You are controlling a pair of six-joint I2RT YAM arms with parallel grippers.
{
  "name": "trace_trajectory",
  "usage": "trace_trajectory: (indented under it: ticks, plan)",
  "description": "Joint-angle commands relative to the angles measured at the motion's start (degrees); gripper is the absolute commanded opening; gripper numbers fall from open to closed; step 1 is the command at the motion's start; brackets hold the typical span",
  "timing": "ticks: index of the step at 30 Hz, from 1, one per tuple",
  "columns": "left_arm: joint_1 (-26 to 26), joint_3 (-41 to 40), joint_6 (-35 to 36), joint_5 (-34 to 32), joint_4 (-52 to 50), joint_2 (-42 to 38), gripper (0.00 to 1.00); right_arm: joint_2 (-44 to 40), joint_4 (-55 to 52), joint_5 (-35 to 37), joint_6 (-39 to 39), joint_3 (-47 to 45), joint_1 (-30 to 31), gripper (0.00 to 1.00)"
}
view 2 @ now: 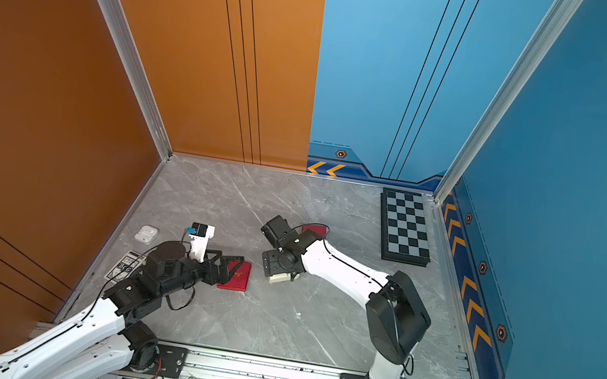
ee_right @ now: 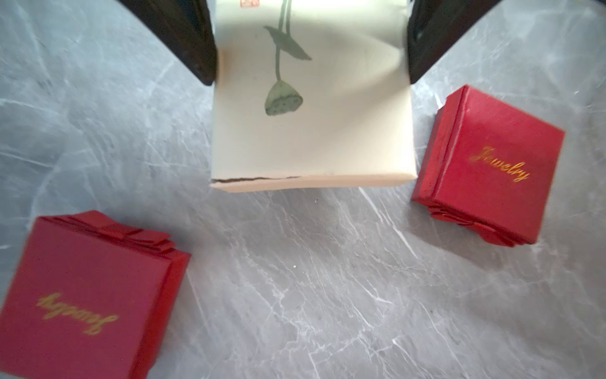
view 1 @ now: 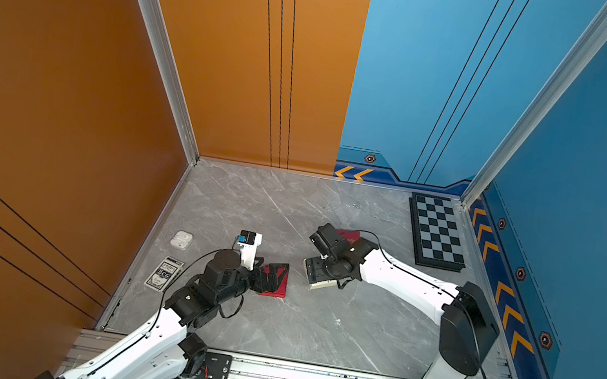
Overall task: Take the necklace out of the lift-off lid jewelry box
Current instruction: Pick up the jewelry box from the center of the board.
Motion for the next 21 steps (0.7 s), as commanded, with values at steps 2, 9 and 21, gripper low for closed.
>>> trace_trajectory:
  ticks: [2, 9, 21]
  plan:
    - [-3.8, -2.3, 5.0, 1.1, 9.3, 1.5, 1.0, -7.0, -5.1, -4.2, -2.9, -1.7, -1.4, 0.81]
    - [-13.5, -10.3, 17.8, -3.3, 23.4, 1.0, 0.97, -13.7, -7.6, -10.1, -4.7, -2.6, -3.2, 0.8]
    - [-21.7, -15.9, 31.1, -4.3, 30.4, -4.8, 0.99, -17.4, -10.4, -13.7, -6.1, -2.6, -1.8, 0.78]
